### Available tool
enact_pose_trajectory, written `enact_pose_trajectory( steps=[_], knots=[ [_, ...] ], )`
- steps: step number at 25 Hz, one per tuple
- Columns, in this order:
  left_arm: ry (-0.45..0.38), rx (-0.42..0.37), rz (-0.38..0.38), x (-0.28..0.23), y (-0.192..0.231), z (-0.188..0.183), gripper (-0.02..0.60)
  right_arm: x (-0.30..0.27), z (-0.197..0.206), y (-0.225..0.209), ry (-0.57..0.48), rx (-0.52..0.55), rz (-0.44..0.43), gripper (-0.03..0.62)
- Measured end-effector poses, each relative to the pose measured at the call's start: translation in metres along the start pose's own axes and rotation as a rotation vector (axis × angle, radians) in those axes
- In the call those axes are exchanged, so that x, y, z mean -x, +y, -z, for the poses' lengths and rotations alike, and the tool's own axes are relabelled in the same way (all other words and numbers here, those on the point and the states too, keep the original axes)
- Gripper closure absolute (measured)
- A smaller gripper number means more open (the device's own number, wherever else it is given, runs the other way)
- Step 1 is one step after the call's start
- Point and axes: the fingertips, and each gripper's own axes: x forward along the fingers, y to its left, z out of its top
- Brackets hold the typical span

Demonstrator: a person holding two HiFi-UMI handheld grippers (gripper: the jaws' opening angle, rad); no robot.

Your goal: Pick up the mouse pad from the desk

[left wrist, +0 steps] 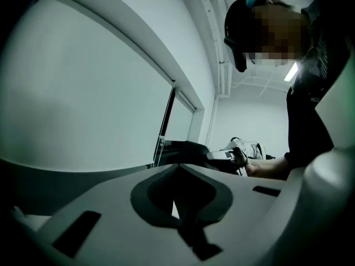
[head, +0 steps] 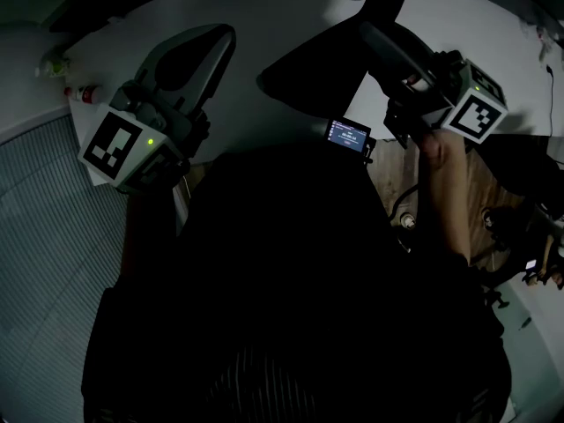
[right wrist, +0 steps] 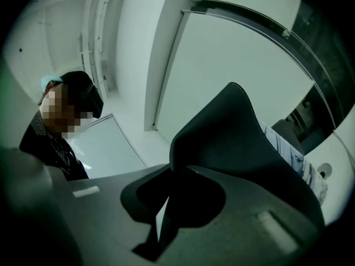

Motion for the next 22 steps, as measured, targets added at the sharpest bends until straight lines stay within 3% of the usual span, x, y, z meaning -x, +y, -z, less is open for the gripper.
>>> enact_pose_trajectory(
  steps=[3, 15, 22],
  knots=[
    [-0.039, 0.012, 0.008, -0.001, 0.001, -0.011, 0.574, -0.004, 0.001, 0.001, 0.006, -0.004, 0.001, 0.577],
    [-0.046, 0.031, 0.006, 0.004, -0.005, -0.003, 0.574, -0.013, 0.002, 0.010, 0.042, 0.021, -0.024, 0.577],
    [-0.076, 0.085, 0.029, 0.002, -0.005, -0.009, 0.574, -0.007, -0.002, 0.006, 0.047, 0.009, -0.011, 0.577]
  ],
)
